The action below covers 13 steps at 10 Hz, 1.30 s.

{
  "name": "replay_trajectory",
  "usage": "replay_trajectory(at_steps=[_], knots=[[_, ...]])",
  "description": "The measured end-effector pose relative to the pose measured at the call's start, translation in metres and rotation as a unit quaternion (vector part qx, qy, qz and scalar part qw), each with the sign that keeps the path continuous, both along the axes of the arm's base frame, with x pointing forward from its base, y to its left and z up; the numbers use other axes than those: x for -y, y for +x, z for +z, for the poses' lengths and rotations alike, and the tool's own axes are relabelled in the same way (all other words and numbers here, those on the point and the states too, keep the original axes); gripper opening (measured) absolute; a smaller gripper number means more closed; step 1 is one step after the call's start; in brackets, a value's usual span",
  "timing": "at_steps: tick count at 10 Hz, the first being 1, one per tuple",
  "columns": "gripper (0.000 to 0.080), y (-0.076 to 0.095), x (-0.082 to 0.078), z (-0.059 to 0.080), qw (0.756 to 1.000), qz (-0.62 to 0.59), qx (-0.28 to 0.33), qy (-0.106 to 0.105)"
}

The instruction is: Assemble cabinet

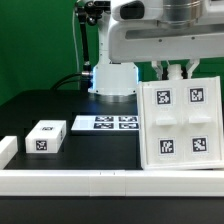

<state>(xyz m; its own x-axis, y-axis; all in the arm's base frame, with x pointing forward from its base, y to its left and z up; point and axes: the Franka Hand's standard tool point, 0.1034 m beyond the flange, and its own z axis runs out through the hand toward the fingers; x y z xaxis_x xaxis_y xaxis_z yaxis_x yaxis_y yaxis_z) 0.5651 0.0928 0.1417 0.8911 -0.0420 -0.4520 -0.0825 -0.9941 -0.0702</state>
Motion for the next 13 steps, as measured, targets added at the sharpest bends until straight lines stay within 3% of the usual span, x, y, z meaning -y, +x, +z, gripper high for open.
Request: replay_trajectory(at_steps=[4,10,11,12,13], knots=[[0.0215,-0.001,0.000,-0.003,1.000,-0.005,-0.006,-0.002],[0.0215,0.020,-0.008,-0.007,1.000,-0.006,-0.003,-0.005],[0.0288,0.020,-0.007,-0.007,1.000,-0.007,-0.003,-0.004],[0.0288,0.021,-0.008,-0.007,1.000,-0.007,-0.002,-0.004],[0.0476,0.021,-0.008,-0.006,1.000,-0.006,-0.002,-0.004]])
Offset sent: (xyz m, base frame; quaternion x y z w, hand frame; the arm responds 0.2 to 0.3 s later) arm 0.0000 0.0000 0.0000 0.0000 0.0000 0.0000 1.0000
